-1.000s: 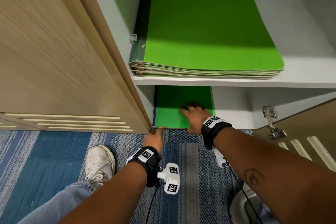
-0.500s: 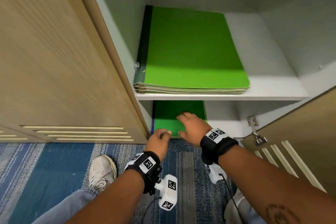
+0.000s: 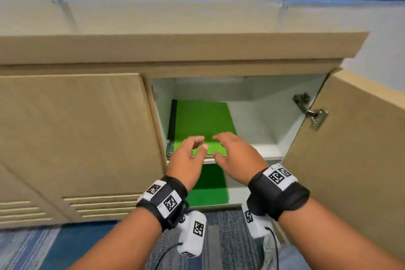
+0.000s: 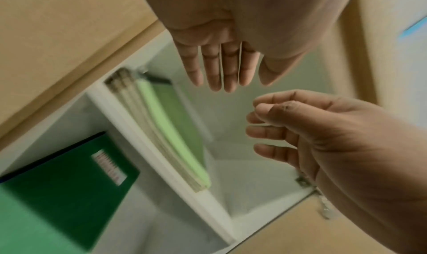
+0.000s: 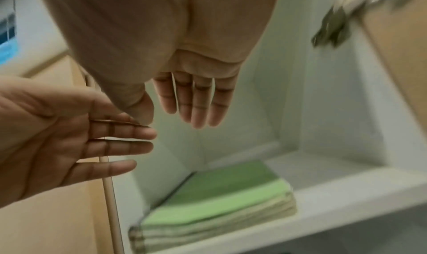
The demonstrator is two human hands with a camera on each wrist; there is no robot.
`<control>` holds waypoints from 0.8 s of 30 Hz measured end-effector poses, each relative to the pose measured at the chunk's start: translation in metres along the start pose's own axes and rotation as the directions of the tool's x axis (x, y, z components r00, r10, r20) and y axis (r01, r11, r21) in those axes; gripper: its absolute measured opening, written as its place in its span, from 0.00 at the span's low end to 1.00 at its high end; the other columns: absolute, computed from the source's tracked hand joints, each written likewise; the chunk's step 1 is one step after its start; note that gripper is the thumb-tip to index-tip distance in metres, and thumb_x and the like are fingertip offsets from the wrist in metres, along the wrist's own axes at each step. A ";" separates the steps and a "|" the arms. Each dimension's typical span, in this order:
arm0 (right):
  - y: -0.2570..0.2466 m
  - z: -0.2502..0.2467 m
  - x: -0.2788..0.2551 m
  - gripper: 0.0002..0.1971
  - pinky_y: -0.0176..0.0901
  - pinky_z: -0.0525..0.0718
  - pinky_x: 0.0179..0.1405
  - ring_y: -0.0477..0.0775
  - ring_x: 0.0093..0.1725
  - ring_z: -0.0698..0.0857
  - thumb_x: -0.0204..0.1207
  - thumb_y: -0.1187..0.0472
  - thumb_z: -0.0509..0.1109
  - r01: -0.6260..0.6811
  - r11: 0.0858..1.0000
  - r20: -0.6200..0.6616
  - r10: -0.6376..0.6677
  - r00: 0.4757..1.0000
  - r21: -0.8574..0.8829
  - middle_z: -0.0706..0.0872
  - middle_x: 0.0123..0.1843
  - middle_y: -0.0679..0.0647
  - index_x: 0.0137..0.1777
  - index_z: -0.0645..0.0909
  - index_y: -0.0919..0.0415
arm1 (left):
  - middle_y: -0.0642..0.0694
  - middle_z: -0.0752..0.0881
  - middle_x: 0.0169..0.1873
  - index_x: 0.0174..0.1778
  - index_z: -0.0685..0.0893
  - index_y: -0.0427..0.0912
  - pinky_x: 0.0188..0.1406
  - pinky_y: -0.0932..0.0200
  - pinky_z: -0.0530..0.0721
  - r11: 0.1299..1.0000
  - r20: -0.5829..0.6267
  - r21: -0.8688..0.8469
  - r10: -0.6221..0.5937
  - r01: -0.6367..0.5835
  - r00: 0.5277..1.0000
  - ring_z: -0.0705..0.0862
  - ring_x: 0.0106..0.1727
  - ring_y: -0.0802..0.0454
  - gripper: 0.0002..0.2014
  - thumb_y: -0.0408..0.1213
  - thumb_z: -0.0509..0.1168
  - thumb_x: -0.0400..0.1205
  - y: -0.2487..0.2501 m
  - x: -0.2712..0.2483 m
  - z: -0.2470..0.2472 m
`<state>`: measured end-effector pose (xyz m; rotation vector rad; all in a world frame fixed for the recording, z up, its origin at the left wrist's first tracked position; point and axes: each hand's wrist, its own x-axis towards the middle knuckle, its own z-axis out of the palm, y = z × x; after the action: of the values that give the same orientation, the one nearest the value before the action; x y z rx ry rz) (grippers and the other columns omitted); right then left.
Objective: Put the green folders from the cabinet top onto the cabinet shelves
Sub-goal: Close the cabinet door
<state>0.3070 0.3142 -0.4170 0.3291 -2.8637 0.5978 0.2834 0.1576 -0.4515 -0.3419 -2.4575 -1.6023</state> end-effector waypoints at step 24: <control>0.046 -0.242 -0.086 0.24 0.65 0.72 0.69 0.67 0.71 0.71 0.76 0.59 0.58 -0.617 0.653 -0.104 0.646 0.757 -0.438 0.68 0.73 0.61 0.74 0.67 0.53 | 0.50 0.41 0.85 0.82 0.55 0.62 0.79 0.28 0.40 0.610 0.169 0.757 0.164 -0.234 0.972 0.35 0.85 0.43 0.34 0.59 0.58 0.80 0.204 0.046 -0.050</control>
<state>0.4134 0.4705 -0.2365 -0.7831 -3.0107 -0.0230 0.3009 0.1949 -0.2410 -0.5074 -2.7567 -0.3290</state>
